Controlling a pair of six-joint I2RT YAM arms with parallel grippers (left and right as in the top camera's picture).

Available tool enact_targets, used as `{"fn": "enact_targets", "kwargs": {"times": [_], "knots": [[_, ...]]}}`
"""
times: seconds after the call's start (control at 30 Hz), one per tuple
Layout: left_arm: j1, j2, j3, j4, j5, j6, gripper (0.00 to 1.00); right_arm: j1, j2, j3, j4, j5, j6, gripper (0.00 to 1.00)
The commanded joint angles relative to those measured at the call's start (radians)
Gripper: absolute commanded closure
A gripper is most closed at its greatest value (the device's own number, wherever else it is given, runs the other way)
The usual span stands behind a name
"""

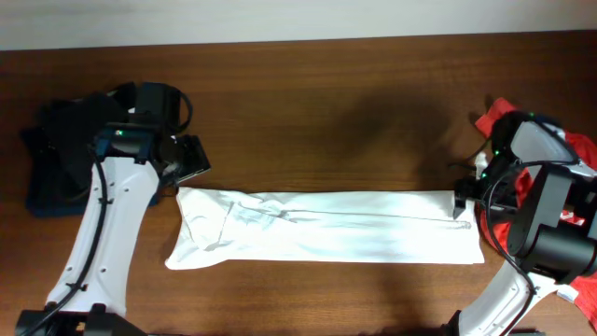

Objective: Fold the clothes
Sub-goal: 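Lift the left gripper away to the left side of the table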

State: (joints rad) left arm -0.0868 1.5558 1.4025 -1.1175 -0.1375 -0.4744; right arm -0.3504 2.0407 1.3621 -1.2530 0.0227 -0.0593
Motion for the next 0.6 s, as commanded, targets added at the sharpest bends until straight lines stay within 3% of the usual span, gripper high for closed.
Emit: {"fn": "enact_targets", "kwargs": {"times": [0.0,0.37,0.57], "knots": [[0.006,0.006,-0.011,0.004,0.01,0.009,0.22,-0.005,-0.016,-0.1,0.069,0.016,-0.045,0.23],[0.006,0.006,-0.011,-0.01,0.01,0.009,0.22,-0.003,-0.017,-0.157,0.13,-0.045,-0.003,0.24],[0.006,0.006,-0.011,-0.033,0.01,0.009,0.22,-0.003,-0.024,-0.04,0.006,-0.05,0.011,0.27]]}}
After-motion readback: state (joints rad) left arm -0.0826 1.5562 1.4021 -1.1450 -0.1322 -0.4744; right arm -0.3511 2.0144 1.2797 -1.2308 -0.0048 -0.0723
